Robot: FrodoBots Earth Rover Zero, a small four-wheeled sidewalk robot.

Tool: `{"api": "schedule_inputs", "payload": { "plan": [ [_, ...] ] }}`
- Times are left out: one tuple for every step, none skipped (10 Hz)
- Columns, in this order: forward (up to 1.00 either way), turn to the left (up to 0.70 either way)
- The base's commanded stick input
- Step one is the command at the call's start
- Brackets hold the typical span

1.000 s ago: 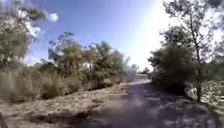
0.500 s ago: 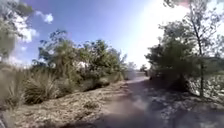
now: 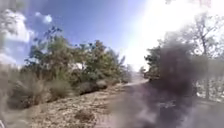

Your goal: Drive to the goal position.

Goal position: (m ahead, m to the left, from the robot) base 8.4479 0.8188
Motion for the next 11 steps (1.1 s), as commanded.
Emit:
{"api": "schedule_inputs", "payload": {
  "plan": [
    [0.7,-0.14],
    [0.7,-0.14],
    [0.7,0.0],
    [0.7,0.0],
    [0.7,0.0],
    [0.7,0.0],
    [0.7,-0.09],
    [0.7,-0.14],
    [0.7,-0.14],
    [0.7,-0.14],
    [0.7,-0.07]
  ]
}}
